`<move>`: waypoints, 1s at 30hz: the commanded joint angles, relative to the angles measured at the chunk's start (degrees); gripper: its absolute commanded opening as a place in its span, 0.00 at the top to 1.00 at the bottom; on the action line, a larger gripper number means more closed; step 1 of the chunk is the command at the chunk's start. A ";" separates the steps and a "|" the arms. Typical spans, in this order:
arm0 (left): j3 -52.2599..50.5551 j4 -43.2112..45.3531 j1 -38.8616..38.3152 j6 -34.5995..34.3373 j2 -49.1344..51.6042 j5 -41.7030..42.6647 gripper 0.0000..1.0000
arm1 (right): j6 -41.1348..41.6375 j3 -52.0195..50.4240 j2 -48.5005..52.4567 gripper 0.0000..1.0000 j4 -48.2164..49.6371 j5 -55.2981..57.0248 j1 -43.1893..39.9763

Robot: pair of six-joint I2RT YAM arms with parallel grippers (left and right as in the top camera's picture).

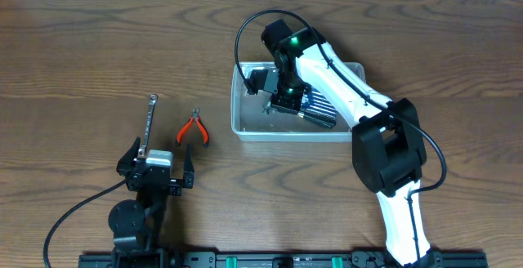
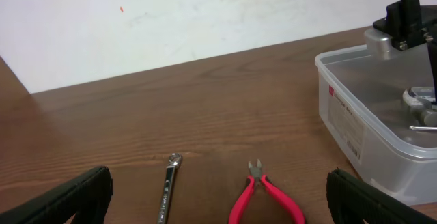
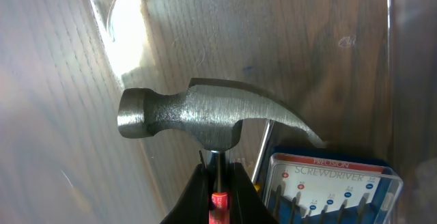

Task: Pack container
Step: 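Lower the hammer into the container and open the right gripper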

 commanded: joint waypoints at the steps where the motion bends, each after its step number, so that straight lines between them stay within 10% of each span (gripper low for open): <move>1: -1.66 -0.46 0.24 0.52 -0.35 -0.31 0.02 | 0.24 -0.31 -1.55 0.98 0.04 -1.84 0.07; 30: -1.66 -0.46 0.24 0.52 -0.35 -0.31 0.02 | 0.66 -0.33 1.40 0.94 0.52 -3.76 -0.11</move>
